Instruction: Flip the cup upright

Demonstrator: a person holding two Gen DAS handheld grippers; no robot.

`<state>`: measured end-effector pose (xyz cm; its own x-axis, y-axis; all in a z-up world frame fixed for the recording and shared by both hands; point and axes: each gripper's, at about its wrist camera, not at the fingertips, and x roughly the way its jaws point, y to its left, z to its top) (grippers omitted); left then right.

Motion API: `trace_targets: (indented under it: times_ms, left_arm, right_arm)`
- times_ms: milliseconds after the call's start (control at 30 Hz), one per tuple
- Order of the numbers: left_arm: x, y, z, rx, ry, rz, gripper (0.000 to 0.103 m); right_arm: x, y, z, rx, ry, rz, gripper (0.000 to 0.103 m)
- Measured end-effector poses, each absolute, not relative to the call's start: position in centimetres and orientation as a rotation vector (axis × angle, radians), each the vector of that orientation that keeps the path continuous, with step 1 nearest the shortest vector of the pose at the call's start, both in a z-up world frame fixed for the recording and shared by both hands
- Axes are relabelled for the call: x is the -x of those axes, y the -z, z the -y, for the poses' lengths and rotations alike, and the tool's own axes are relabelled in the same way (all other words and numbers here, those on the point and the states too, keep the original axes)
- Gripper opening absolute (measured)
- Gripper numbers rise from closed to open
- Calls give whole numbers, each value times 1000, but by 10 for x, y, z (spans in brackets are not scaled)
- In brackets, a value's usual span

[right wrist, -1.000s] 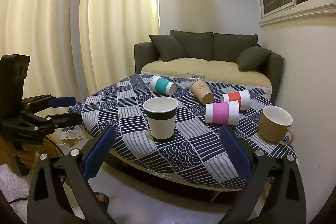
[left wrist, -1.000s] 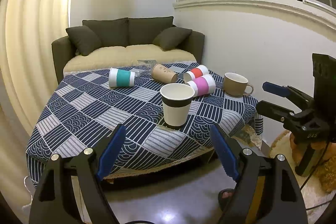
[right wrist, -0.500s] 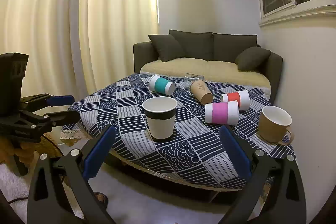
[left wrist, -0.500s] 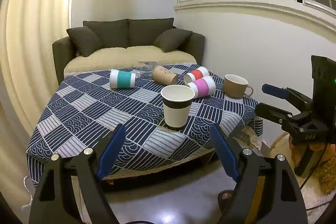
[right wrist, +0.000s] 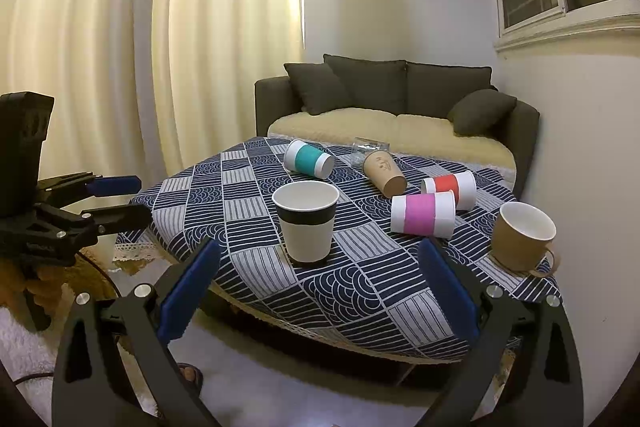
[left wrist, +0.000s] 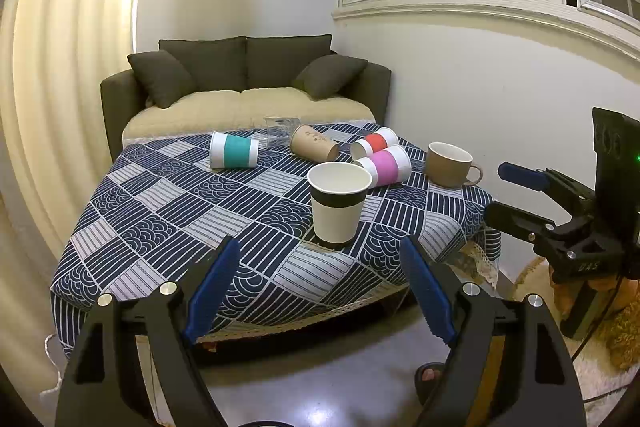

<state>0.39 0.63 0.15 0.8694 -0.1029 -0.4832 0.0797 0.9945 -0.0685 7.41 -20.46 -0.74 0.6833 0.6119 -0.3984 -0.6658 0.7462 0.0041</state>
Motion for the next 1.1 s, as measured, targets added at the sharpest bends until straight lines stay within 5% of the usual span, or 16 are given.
trace_targets:
  times_ms: [1100]
  left_arm:
    - [-4,-1,-4,40,90,-517,80]
  right_arm:
    - [-71,5,204,154,-714,-391,98]
